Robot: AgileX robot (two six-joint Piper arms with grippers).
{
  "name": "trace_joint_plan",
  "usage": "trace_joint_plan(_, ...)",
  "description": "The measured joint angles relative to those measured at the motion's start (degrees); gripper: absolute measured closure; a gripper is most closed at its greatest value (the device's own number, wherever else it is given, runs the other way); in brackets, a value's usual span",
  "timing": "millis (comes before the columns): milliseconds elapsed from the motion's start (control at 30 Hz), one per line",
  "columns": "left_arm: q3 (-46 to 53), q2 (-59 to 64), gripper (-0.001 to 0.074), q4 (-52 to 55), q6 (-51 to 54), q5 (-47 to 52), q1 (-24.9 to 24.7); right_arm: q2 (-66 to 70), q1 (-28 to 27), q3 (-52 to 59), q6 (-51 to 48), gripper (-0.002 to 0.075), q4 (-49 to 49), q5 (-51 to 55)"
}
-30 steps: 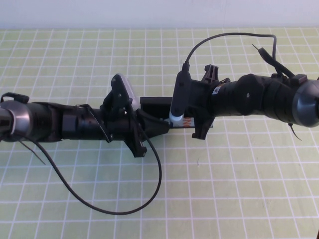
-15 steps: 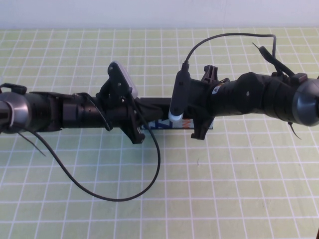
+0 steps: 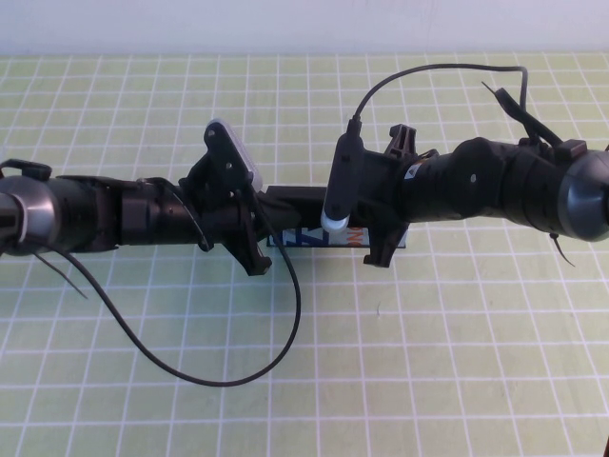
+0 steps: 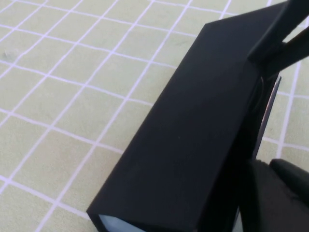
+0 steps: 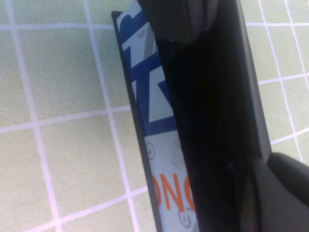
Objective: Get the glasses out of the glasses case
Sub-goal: Pick up the glasses from the glasses case
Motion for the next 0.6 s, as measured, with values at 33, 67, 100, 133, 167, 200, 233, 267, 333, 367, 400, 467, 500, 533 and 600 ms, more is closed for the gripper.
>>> trace_joint_plan(33,0.0,0.0,0.0738,0.0,0.0,-0.1,0.0,0.0,0.0,0.0,0.0,0.0727,0.0,0.0)
trace_joint_plan(67,0.0,0.1,0.0738,0.0,0.0,-0.1,0.0,0.0,0.0,0.0,0.0,0.0727,0.1,0.0)
trace_joint_plan(100,0.0,0.4,0.0738,0.0,0.0,-0.1,0.0,0.0,0.0,0.0,0.0,0.0727,0.1,0.0)
trace_joint_plan(133,0.0,0.8,0.0738,0.0,0.0,-0.1,0.0,0.0,0.0,0.0,0.0,0.0727,0.1,0.0)
trace_joint_plan(167,0.0,1.2,0.0738,-0.2,0.0,-0.1,0.0,0.0,0.0,0.0,0.0,0.0727,0.1,0.0)
trace_joint_plan(200,0.0,1.6,0.0738,-0.2,0.1,-0.1,0.0,0.0,0.0,0.0,0.1,0.0727,0.1,0.0)
trace_joint_plan(233,0.0,2.1,0.0738,-0.2,0.1,-0.1,0.0,0.0,0.0,0.0,0.1,0.0727,0.1,0.0)
trace_joint_plan(267,0.0,2.4,0.0738,-0.2,0.1,-0.1,0.0,0.0,0.0,0.0,0.1,0.0727,0.1,0.1)
trace_joint_plan(333,0.0,2.6,0.0738,-0.2,0.1,0.0,0.0,0.0,0.0,0.0,0.1,0.0727,0.4,0.1)
trace_joint_plan(367,0.0,2.6,0.0737,-0.2,0.1,0.0,0.0,0.0,0.0,0.0,0.1,0.0727,0.6,0.1)
trace_joint_plan(400,0.0,2.6,0.0738,-0.2,0.1,0.0,0.0,0.0,0.0,0.0,0.1,0.0727,0.8,0.1)
trace_joint_plan(467,0.0,2.6,0.0738,-0.2,0.1,0.0,0.0,0.0,0.0,0.0,0.1,0.0727,1.2,0.1)
trace_joint_plan(500,0.0,2.6,0.0738,-0.2,0.1,-0.1,0.0,0.0,0.0,0.0,0.1,0.0727,1.4,0.1)
trace_joint_plan(533,0.0,2.6,0.0737,-0.2,0.1,-0.1,0.0,0.0,0.0,0.0,0.1,0.0727,1.4,0.1)
trace_joint_plan(600,0.0,2.6,0.0738,-0.2,0.1,1.5,0.0,0.0,0.0,0.0,0.1,0.0727,1.5,0.1)
